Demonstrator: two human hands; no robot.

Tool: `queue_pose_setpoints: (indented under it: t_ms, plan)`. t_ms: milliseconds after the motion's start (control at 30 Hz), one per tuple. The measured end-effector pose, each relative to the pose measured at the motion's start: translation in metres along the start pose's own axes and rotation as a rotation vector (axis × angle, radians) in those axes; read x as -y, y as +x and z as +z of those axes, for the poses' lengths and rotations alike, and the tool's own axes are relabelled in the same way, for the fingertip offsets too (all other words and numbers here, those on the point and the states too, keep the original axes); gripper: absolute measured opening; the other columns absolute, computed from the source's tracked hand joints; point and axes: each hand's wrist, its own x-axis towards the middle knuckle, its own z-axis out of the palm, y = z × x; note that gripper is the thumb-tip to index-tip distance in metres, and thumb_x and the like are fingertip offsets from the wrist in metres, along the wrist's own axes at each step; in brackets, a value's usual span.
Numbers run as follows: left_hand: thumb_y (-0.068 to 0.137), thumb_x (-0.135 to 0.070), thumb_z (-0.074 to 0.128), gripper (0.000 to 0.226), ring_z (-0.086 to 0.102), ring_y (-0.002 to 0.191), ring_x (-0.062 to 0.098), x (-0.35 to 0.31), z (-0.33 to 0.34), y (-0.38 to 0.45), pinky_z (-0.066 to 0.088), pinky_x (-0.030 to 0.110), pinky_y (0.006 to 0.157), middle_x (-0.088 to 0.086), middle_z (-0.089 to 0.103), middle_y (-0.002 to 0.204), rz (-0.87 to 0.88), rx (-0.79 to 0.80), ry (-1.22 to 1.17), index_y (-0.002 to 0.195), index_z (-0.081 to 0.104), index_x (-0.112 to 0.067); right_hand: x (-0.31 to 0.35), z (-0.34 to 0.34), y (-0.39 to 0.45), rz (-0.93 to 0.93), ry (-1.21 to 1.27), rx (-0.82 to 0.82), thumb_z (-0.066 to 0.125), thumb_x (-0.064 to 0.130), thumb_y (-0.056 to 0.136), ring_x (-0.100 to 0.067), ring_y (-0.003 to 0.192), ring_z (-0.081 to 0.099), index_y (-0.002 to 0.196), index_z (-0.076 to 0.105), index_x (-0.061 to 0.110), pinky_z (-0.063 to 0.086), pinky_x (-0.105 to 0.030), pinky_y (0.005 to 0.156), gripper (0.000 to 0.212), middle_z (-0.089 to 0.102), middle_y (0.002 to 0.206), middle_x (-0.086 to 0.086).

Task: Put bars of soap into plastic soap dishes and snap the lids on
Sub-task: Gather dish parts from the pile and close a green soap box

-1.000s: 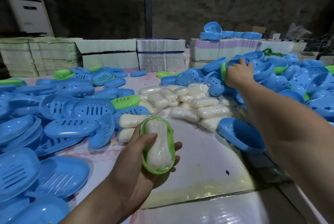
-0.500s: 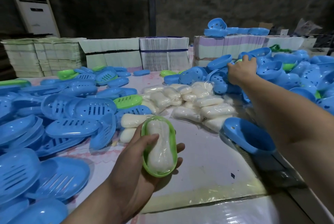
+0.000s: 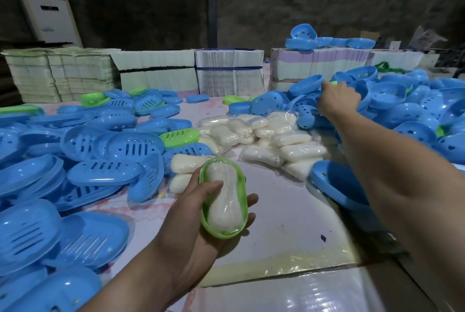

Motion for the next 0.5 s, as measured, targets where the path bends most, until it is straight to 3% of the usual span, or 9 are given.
queue_pose_setpoints:
  t_ms: [200,333,500]
  plan:
    - [0.097,-0.021,0.047,0.037,0.075,0.079,0.032,-0.001,0.0,-0.001,0.055,0.037,0.074,0.02,0.073,0.115,-0.009,0.004,0.019,0.128,0.064,-0.032,0.011,-0.009,-0.017,-0.095,0.133,-0.002,0.06,0.012,0.084,-0.035,0.1,0.054,0.11,0.057,0.012,0.044,-0.04,0.07,0.027,0.059,0.106,-0.014]
    - [0.098,-0.02,0.047,0.038,0.076,0.081,0.03,-0.001,0.0,-0.002,0.054,0.038,0.078,0.018,0.074,0.116,-0.001,0.004,0.028,0.132,0.062,-0.031,0.017,-0.022,-0.029,-0.072,0.154,0.007,0.059,0.007,0.081,-0.036,0.092,0.059,0.101,0.068,0.01,0.048,-0.037,0.067,0.022,0.066,0.092,-0.016]
    - [0.099,-0.019,0.047,0.036,0.076,0.085,0.031,-0.001,0.001,-0.002,0.049,0.042,0.086,0.015,0.076,0.111,0.014,-0.006,0.027,0.13,0.061,-0.03,0.037,-0.048,-0.056,0.043,0.62,0.035,0.053,0.002,0.077,-0.027,0.088,0.054,0.1,0.064,0.023,0.042,-0.033,0.069,0.033,0.059,0.093,-0.004]
